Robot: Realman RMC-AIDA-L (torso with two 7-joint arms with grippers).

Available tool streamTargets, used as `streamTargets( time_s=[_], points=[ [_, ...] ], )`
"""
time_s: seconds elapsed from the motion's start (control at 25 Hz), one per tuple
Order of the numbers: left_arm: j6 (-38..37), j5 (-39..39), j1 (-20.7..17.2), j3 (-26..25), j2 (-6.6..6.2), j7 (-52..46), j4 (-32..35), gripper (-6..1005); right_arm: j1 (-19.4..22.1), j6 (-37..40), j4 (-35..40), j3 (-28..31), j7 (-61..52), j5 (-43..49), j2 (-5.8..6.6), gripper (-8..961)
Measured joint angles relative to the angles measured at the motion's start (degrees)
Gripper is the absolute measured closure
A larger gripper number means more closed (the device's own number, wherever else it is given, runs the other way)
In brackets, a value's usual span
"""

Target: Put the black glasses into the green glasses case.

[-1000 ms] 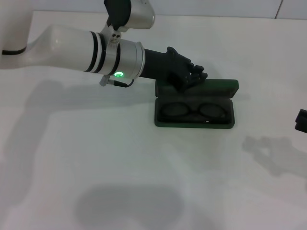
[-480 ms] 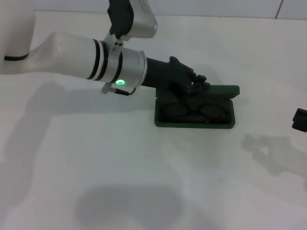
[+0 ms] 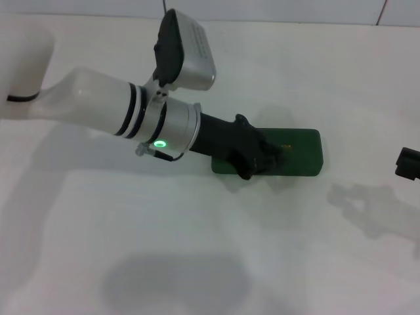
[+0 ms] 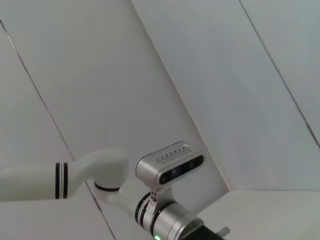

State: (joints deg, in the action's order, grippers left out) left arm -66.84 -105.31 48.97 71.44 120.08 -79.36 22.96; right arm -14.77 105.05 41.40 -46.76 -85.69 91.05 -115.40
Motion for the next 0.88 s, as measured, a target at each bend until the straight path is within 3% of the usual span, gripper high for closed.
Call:
streamTargets(
  time_s=[0.24,0.36,0.48,0.64,0.8,0.88],
  points=[
    [-10.4,9.6,-5.7,-0.2,-0.4,4.7,8.4,823,0.7,2.2,0.7,0.2,1.8,0.9,0.1,781],
    [-19.9,16.7,-14.3,-1.3,-0.98,7.6,18.4,822,0.2,4.5,0.7,0.0,4.1,2.0,0.0,781],
    [-28.5,22.4,-21.4,-3.8,-1.33,9.5,23.8,712,-0.6,6.7,0.9,-1.1,5.5,1.7,-0.27,704],
    [-38.9,24.8,-26.3,-8.4,-3.18,7.6,24.6,560,-3.2,9.0,0.9,-1.5,5.9,0.4,-0.48,603],
    [-42.0,24.8,-28.9,-10.7,-4.21,6.9,23.2,394,-8.4,8.4,0.1,-2.6,5.9,0.1,-0.59,471],
    [-42.2,24.1,-29.5,-11.1,-4.48,7.6,22.1,394,-9.8,7.7,0.0,-3.1,5.9,0.1,-0.61,399]
  ],
)
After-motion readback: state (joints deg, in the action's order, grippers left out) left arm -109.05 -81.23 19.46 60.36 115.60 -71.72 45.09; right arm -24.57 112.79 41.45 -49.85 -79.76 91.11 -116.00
